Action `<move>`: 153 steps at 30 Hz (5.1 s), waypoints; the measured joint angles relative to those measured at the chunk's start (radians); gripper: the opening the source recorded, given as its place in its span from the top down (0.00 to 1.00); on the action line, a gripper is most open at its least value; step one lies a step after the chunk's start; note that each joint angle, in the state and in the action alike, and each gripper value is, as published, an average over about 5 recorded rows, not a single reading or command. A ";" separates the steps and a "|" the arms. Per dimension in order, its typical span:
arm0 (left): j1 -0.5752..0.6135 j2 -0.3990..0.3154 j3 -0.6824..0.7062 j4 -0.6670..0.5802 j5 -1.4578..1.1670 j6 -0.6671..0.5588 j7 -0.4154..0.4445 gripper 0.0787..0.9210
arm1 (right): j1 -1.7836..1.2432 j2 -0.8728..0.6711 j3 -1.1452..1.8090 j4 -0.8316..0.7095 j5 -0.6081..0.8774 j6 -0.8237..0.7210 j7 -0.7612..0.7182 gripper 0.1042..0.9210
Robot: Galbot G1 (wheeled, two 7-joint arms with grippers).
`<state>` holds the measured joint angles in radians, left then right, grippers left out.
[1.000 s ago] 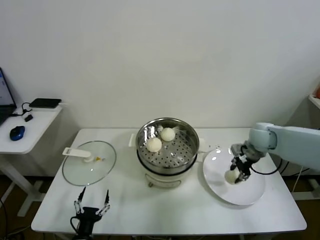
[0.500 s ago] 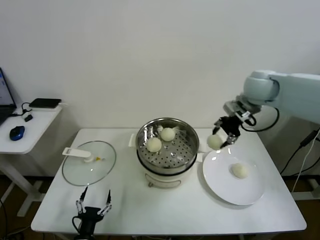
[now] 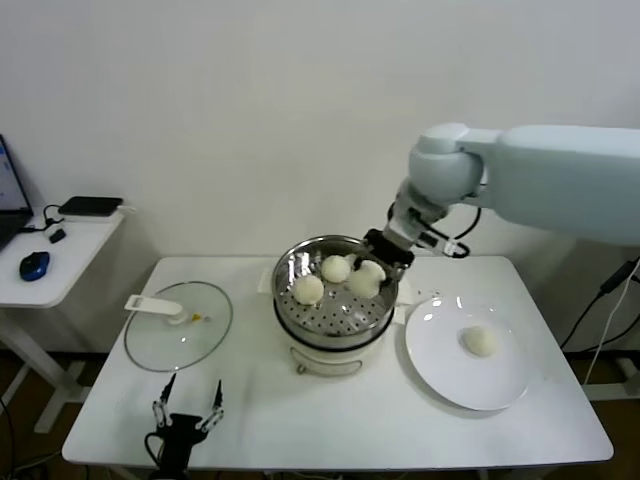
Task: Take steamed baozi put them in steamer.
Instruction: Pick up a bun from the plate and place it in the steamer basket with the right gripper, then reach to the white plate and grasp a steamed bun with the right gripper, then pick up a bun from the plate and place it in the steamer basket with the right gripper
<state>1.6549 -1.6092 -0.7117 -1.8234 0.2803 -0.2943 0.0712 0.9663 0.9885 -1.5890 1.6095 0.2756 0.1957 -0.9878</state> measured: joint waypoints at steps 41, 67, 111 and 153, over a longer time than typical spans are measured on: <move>0.002 0.000 -0.004 -0.004 -0.003 -0.005 0.000 0.12 | -0.217 0.239 -0.016 -0.264 -0.042 0.084 0.008 0.12; 0.009 0.000 -0.005 -0.009 -0.002 -0.008 0.000 0.12 | -0.051 -0.188 -0.290 -0.318 0.160 -0.138 -0.074 0.12; 0.011 0.000 -0.007 0.003 0.017 -0.008 -0.001 0.12 | -0.702 -0.318 0.241 -0.509 -0.124 -0.335 0.079 0.13; -0.004 0.000 0.014 0.006 0.021 -0.006 0.005 0.12 | -0.004 -0.206 -0.109 -0.240 0.332 -0.458 -0.006 0.38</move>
<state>1.6506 -1.6092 -0.6976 -1.8176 0.3011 -0.3003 0.0762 0.9619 0.7820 -1.6976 1.3691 0.6076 -0.2620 -0.9938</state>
